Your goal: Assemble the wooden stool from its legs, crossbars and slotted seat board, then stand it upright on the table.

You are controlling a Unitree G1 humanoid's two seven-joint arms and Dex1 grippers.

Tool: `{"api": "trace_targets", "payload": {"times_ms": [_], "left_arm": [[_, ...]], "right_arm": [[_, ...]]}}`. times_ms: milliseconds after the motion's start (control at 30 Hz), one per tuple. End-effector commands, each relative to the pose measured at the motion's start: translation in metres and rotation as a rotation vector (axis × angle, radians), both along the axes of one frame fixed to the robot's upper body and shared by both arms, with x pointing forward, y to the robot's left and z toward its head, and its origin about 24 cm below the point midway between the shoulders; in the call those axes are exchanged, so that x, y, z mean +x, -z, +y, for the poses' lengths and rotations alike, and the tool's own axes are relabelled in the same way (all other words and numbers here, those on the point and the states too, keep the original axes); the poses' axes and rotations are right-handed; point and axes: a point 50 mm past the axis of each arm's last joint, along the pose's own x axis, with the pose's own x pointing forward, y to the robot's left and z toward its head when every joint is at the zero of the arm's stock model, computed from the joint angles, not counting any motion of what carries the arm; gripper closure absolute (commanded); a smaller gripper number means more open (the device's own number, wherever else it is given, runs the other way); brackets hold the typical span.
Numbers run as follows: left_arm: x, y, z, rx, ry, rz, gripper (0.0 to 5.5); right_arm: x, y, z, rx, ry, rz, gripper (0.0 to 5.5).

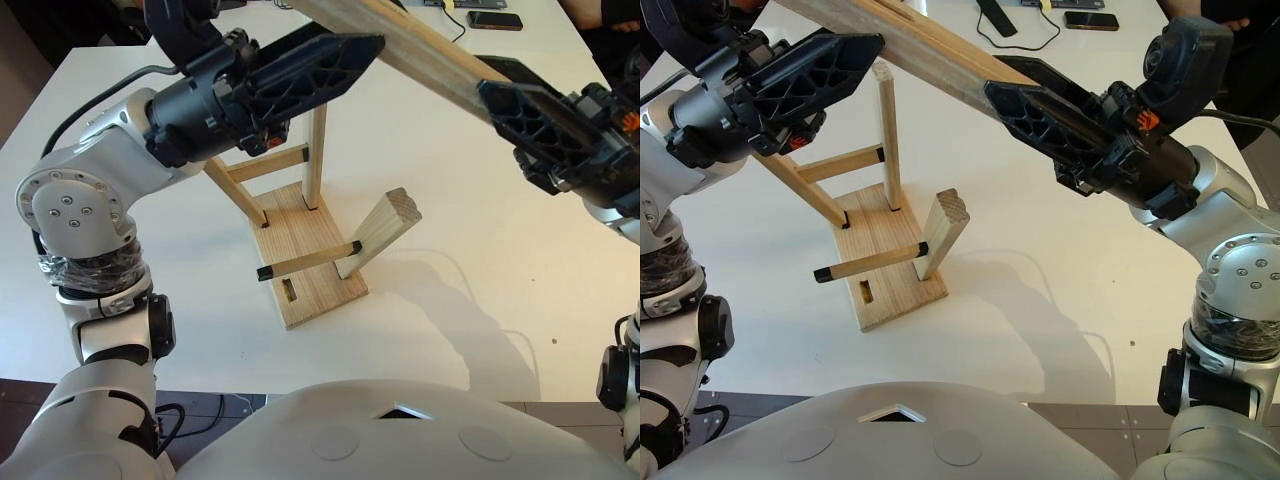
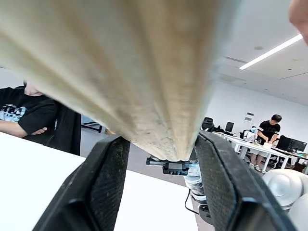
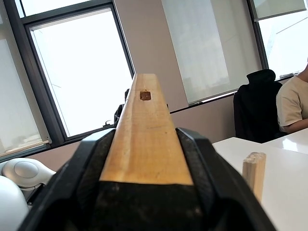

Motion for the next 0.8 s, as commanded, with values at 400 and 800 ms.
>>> {"api": "trace_targets", "payload": {"times_ms": [400, 800], "left_arm": [[-0.005, -0.012, -0.005, -0.055, 0.055, -0.014, 2.76], [-0.007, -0.011, -0.005, -0.041, 0.057, -0.030, 2.06]], "right_arm": [[0.000, 0.011, -0.001, -0.100, -0.013, 0.032, 3.46], [0.001, -0.001, -0.006, -0.136, -0.065, 0.001, 3.46]]}}
